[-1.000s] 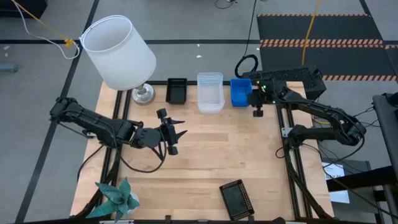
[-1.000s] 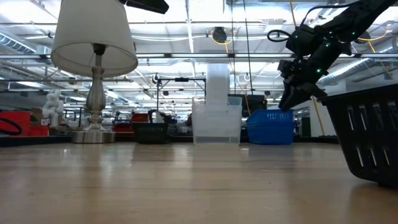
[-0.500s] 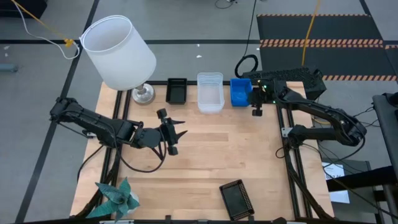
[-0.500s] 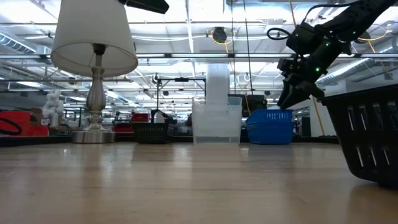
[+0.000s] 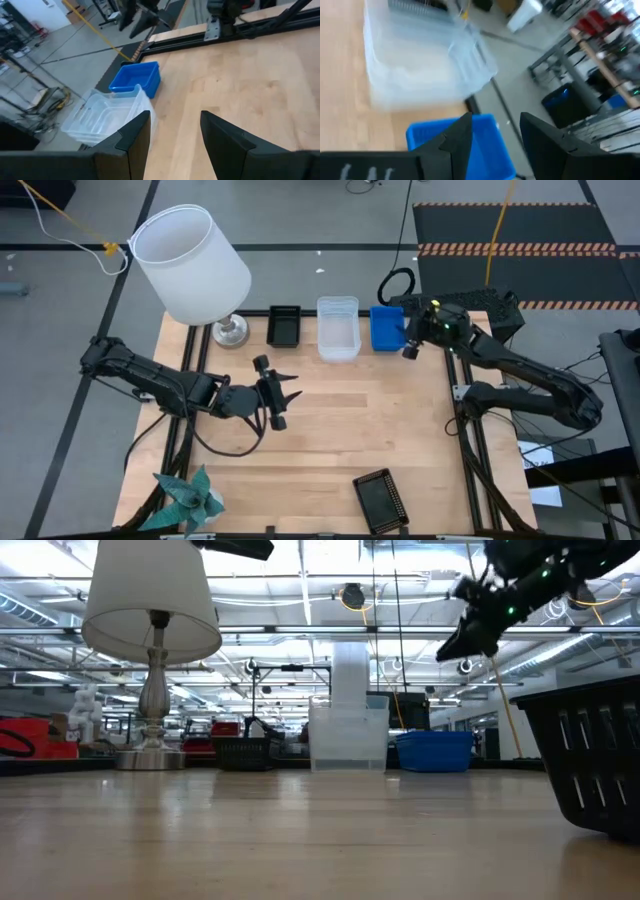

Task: Stack baskets by color
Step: Stack the bottom black bin on the stacked black bins

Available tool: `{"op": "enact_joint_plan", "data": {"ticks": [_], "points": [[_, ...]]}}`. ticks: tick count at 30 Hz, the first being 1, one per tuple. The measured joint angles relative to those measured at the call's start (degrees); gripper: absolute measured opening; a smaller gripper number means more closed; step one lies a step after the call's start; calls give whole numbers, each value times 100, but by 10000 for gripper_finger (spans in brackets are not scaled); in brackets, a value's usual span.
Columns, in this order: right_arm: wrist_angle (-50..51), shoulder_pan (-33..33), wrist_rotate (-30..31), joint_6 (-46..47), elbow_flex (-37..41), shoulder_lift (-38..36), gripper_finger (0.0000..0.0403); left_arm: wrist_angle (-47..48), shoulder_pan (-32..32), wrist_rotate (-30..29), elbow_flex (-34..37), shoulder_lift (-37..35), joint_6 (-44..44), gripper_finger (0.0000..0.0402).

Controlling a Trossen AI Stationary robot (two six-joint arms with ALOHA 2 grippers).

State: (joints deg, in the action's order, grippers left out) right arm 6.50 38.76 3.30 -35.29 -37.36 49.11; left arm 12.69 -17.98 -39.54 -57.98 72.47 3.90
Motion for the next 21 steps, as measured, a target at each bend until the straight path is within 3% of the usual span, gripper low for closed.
{"op": "enact_joint_plan", "data": {"ticks": [7, 14, 21], "points": [[-228, -658, 296, 329, -10, -591, 158, -388, 0, 410, 0, 0, -8, 177], [-190, -1128, 290, 760, -284, -678, 157, -721, -98, 559, -70, 141, 3, 177], [-203, -1516, 270, 739, -345, -670, 157, -274, -299, 874, -1176, 1102, 108, 177]]}}
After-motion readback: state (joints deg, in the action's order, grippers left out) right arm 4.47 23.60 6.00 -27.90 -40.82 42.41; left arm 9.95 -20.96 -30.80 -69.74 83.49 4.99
